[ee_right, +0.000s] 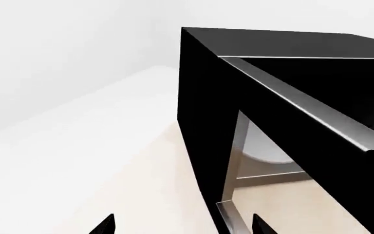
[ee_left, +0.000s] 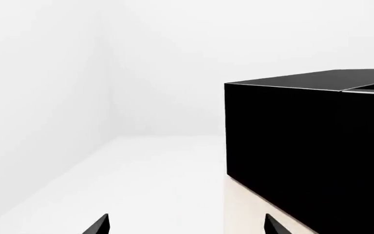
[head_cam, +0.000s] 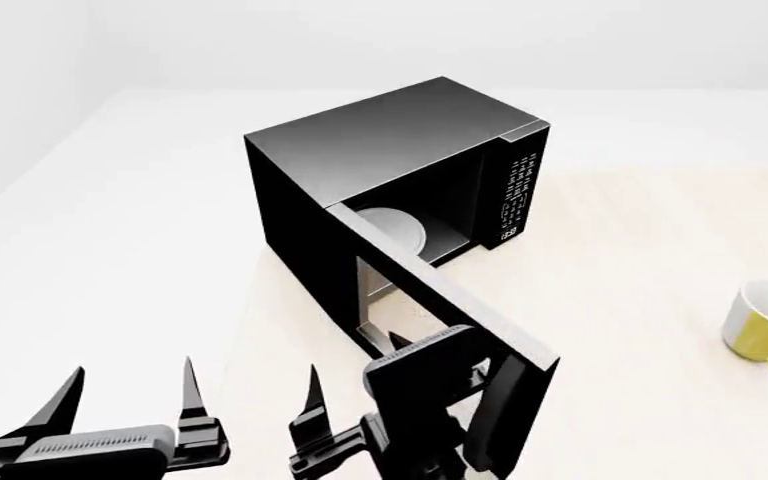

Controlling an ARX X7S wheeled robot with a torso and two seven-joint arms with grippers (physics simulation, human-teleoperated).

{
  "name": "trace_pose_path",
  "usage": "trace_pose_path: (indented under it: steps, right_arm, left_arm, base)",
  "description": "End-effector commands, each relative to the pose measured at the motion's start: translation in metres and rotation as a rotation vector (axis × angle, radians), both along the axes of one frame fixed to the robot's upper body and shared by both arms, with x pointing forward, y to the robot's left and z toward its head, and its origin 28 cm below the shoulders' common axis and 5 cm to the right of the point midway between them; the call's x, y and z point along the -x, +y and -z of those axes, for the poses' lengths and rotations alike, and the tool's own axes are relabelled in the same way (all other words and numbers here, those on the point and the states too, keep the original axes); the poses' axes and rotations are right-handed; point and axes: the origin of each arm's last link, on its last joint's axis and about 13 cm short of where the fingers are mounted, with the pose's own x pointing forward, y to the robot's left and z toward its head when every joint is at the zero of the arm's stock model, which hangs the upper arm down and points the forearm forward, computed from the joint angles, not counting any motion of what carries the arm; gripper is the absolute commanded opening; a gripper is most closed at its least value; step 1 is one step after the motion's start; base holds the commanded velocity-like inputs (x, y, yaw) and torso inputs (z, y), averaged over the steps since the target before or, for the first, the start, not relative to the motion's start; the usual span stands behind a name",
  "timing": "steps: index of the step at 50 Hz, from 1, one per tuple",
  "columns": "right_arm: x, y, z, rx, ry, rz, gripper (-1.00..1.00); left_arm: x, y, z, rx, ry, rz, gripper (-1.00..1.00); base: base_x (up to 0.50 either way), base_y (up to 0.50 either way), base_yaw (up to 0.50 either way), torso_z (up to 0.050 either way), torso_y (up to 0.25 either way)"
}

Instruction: Close the microwave.

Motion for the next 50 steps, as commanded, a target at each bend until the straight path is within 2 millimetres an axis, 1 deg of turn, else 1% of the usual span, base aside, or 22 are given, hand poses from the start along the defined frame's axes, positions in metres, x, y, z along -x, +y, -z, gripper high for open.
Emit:
trace_pose_path:
  steps: [1,5,14,25,36,50]
  right_arm:
    - [-0.007,-0.001,0.008,0.029,0.019,0.029,1.00]
    - [-0.010,-0.003,0.008,0.028,0.018,0.040,1.00]
    - [-0.022,-0.008,0.012,0.032,0.029,0.088,1.00]
    - [-0.028,-0.010,0.018,0.042,0.042,0.108,1.00]
    - [-0.039,-0.011,0.031,0.064,0.079,0.138,1.00]
    - [-0.046,-0.011,0.035,0.071,0.084,0.155,1.00]
  left_arm:
    - [0.000,0.000,0.000,0.001,0.001,0.000,1.00]
    - [0.000,-0.001,0.000,-0.002,0.002,0.003,1.00]
    - [-0.001,-0.001,0.000,-0.004,0.002,0.005,1.00]
    - [-0.001,-0.001,-0.002,-0.004,0.002,0.004,1.00]
    - [0.000,-0.002,-0.002,-0.007,0.002,0.010,1.00]
    - [0.000,-0.003,-0.002,-0.006,0.001,0.014,1.00]
  base:
    - [0.00,0.00,0.00,0.000,0.000]
    - [0.00,0.00,0.00,0.000,0.000]
    - [0.00,0.00,0.00,0.000,0.000]
    - [0.00,0.00,0.00,0.000,0.000]
    - [0.00,0.00,0.00,0.000,0.000]
    - [0.00,0.00,0.00,0.000,0.000]
